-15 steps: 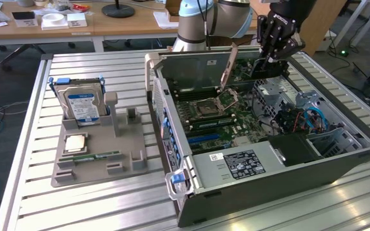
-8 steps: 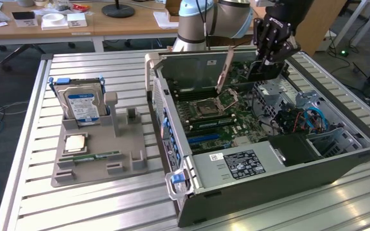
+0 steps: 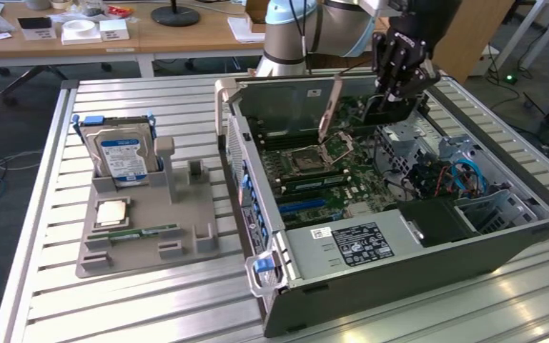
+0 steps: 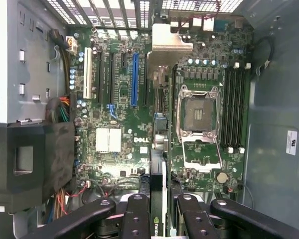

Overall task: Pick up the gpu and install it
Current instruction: 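Insert the gpu into the slot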

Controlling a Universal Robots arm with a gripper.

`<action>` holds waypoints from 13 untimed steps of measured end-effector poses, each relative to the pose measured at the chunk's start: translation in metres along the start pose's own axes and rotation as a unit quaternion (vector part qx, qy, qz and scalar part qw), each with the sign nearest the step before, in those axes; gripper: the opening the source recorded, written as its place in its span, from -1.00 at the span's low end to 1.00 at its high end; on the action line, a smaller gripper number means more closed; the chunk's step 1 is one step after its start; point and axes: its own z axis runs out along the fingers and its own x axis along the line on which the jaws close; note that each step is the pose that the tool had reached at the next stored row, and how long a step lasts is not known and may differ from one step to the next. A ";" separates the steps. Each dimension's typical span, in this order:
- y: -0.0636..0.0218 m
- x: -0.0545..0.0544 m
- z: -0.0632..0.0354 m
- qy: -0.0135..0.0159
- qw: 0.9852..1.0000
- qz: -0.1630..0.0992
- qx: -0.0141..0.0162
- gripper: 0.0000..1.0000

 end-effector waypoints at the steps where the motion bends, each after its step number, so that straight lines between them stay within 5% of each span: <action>1: 0.0003 0.000 0.0006 0.000 1.000 0.000 0.000 -0.48; 13: 0.0034 0.000 0.0104 0.000 1.000 0.000 0.000 -0.48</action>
